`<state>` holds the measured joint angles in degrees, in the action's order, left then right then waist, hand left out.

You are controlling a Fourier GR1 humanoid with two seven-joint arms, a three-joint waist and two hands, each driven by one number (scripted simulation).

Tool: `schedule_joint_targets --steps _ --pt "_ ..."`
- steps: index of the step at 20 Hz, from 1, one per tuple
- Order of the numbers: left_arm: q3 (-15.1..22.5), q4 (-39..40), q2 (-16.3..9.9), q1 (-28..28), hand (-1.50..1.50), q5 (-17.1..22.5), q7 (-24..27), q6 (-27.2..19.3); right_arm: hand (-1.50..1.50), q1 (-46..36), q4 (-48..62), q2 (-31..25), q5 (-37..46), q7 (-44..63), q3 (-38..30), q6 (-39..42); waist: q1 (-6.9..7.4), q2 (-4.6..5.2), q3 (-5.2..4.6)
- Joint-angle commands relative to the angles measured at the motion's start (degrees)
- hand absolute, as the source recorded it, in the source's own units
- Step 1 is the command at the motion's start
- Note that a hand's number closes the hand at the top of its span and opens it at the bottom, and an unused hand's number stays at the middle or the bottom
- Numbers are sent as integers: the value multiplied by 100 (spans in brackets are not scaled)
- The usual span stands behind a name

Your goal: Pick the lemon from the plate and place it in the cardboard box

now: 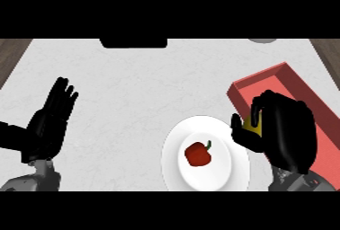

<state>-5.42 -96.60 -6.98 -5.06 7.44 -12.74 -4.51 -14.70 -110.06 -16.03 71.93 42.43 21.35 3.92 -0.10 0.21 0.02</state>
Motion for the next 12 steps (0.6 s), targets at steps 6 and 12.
schedule_joint_targets --steps 6,12 --pt "-28 8 -49 -132 0 -11 -109 -7 -150 -115 1408 -802 -1658 -807 -1370 1738 31 -10 -1" --pt "1 226 7 -372 0 -65 -143 -56 -150 -248 2135 -538 -1587 -2115 -1769 -282 39 -2 6"
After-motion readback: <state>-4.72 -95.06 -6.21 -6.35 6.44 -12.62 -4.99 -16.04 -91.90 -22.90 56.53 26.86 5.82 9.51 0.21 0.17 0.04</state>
